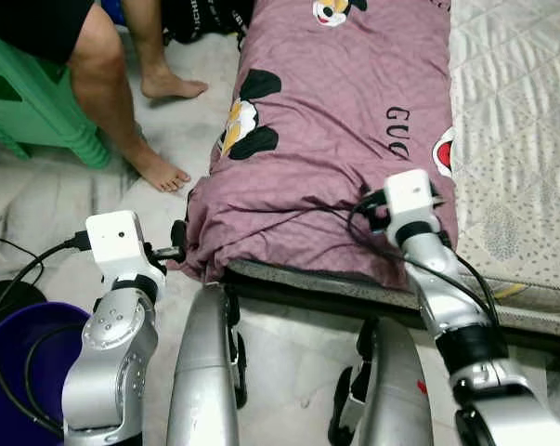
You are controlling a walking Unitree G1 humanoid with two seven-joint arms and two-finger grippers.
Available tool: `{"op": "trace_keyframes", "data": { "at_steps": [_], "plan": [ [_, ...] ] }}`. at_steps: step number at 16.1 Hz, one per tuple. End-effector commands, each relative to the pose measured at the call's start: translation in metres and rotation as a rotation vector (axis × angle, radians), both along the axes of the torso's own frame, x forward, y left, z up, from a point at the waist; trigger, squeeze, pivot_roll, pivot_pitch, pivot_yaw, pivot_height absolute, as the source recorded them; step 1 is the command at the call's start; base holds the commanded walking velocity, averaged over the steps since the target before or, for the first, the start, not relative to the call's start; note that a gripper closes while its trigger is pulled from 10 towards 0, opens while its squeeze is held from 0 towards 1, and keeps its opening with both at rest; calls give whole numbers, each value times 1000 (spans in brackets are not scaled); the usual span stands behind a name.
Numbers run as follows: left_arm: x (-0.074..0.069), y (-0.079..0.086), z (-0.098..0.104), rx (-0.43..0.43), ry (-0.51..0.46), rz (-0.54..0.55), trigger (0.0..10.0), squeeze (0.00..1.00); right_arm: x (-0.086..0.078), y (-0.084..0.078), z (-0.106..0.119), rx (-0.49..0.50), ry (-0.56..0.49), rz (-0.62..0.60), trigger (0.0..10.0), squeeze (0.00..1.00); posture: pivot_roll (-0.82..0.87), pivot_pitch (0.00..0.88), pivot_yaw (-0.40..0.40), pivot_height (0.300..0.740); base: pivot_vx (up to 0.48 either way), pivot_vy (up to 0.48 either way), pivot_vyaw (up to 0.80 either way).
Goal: Clean up the room
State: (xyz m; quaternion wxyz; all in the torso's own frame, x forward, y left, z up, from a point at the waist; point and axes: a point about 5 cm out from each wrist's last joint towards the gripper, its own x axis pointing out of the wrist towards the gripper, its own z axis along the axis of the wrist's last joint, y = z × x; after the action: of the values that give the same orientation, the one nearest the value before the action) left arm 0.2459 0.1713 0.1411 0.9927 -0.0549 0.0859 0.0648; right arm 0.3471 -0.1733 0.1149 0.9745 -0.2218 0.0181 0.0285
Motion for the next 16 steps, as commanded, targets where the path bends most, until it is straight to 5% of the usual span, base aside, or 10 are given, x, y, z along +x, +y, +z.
{"op": "trace_keyframes", "data": {
  "at_steps": [1,4,5,16],
  "plan": [
    [-2,4,-4,11,20,16,10000,0,-3,-3,-16,-42,58,16,10000,0,222,246,36,586,0,0,0],
    [-3,6,-4,14,19,21,10000,0,-2,-15,-29,-87,133,-5,10000,0,223,245,37,586,0,0,0],
    [-3,5,-5,14,19,20,10000,0,-2,-19,-35,-101,164,-13,118,0,222,243,37,586,0,0,0],
    [9,5,0,15,-16,21,10000,0,5,-22,-36,-40,161,-52,0,0,225,187,27,586,0,0,0]
  ]
}}
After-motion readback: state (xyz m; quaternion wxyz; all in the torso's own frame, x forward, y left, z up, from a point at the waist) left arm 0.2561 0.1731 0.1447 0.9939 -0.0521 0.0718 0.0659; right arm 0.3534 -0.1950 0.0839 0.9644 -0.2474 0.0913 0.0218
